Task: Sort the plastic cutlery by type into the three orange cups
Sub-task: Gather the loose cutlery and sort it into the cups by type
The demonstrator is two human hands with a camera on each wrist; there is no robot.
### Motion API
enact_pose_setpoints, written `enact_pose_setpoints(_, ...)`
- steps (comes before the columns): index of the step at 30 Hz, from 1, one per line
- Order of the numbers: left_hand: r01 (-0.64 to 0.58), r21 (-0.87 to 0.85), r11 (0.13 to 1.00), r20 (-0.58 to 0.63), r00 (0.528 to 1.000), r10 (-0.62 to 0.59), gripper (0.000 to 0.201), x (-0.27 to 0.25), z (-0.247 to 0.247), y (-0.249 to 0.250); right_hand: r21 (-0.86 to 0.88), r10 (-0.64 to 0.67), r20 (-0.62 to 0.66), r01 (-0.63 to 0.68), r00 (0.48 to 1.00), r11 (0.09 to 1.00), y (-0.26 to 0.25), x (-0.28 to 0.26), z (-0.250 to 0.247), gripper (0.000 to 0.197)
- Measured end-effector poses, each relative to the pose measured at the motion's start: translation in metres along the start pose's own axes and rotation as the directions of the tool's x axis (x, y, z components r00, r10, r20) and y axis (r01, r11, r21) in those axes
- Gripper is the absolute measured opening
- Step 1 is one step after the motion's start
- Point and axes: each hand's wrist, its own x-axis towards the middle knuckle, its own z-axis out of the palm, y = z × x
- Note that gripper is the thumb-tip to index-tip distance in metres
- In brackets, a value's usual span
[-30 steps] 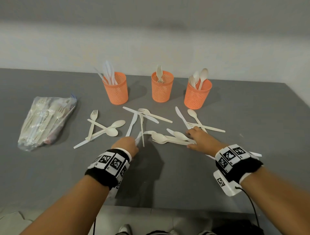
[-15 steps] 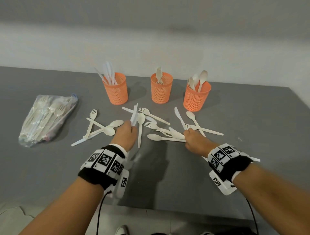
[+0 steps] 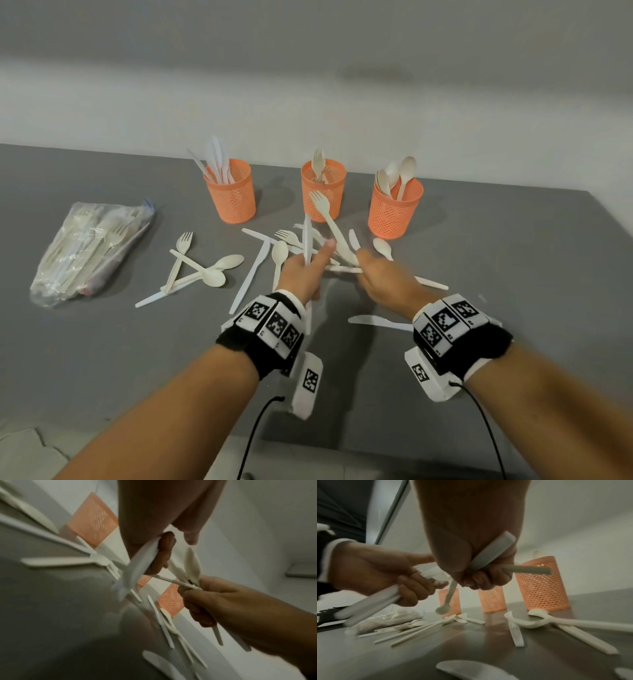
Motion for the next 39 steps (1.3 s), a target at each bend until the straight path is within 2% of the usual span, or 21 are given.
enact_pose_setpoints(3, 0.181, -0.092, 0.979, 0.04, 0.983, -0.178, 0.06, 0.007, 0.009, 0.006, -0.08, -0.049, -0.017, 0.048, 0.999, 0.996, -0.003, 0.0, 0.003, 0.028)
enact_pose_setpoints(7, 0.325, -0.043, 0.945, 0.13, 0.939, -0.317, 0.079, 0.016, 0.014, 0.003, -0.123, -0.068, -0.005, 0.067, 0.998, 0.99, 0.0, -0.005, 0.001, 0.023)
enact_pose_setpoints(8, 0.335, -0.071, 0.94, 0.149, 0.935, -0.322, 0.077, 0.02, 0.015, 0.0, -0.132, -0.074, 0.008, 0.074, 0.997, 0.988, 0.0, -0.006, 0.002, 0.024)
enact_pose_setpoints(12, 0.348, -0.3, 0.888, 0.145, 0.937, -0.318, 0.036, 0.033, 0.017, -0.009, -0.074, -0.148, 0.091, 0.155, 0.985, 0.985, -0.003, -0.011, 0.008, 0.033)
enact_pose_setpoints(15, 0.363, -0.331, 0.871, 0.16, 0.931, -0.327, 0.025, 0.038, 0.018, -0.02, -0.057, -0.142, 0.132, 0.151, 0.981, 0.987, -0.001, -0.01, 0.009, 0.037)
enact_pose_setpoints(18, 0.326, -0.453, 0.83, 0.091, 0.943, -0.321, 0.031, 0.045, 0.016, -0.024, 0.091, -0.12, 0.173, 0.105, 0.978, 0.99, -0.001, -0.013, 0.005, 0.028)
enact_pose_setpoints(22, 0.207, -0.632, 0.746, 0.023, 0.968, -0.249, 0.029, 0.054, 0.01, -0.019, 0.278, -0.122, 0.248, 0.05, 0.961, 0.959, 0.009, -0.016, -0.008, 0.033)
enact_pose_setpoints(24, 0.137, -0.734, 0.665, -0.013, 0.977, -0.214, 0.032, 0.056, 0.003, -0.015, 0.338, -0.1, 0.229, 0.018, 0.968, 0.941, 0.02, -0.016, -0.016, 0.028)
enact_pose_setpoints(26, 0.078, -0.817, 0.571, -0.04, 0.981, -0.191, 0.033, 0.056, -0.006, -0.008, 0.438, -0.051, 0.182, -0.035, 0.982, 0.899, 0.033, -0.014, -0.021, 0.033)
enact_pose_setpoints(28, 0.037, -0.841, 0.54, -0.074, 0.981, -0.181, 0.034, 0.057, -0.014, -0.004, 0.477, 0.008, 0.129, -0.069, 0.992, 0.876, 0.043, -0.01, -0.023, 0.041)
enact_pose_setpoints(30, 0.0, -0.827, 0.562, -0.109, 0.981, -0.16, 0.035, 0.058, -0.018, -0.004, 0.455, 0.06, 0.083, -0.091, 0.995, 0.886, 0.047, -0.004, -0.025, 0.038)
enact_pose_setpoints(33, -0.033, -0.805, 0.593, -0.141, 0.981, -0.136, 0.036, 0.06, -0.015, -0.007, 0.491, 0.074, -0.007, -0.061, 0.997, 0.869, 0.041, 0.004, -0.029, 0.021)
enact_pose_setpoints(35, -0.027, -0.801, 0.597, -0.138, 0.98, -0.14, 0.036, 0.06, -0.011, -0.011, 0.477, 0.011, 0.058, -0.038, 0.998, 0.878, 0.029, 0.002, -0.025, 0.019)
enact_pose_setpoints(37, -0.018, -0.792, 0.61, -0.133, 0.981, -0.143, 0.036, 0.059, -0.006, -0.014, 0.261, -0.069, 0.197, 0.015, 0.978, 0.965, 0.02, -0.001, -0.006, 0.032)
enact_pose_setpoints(39, -0.026, -0.777, 0.629, -0.136, 0.982, -0.128, 0.035, 0.057, -0.005, -0.014, 0.082, -0.051, 0.226, 0.033, 0.973, 0.996, 0.019, 0.002, 0.011, 0.036)
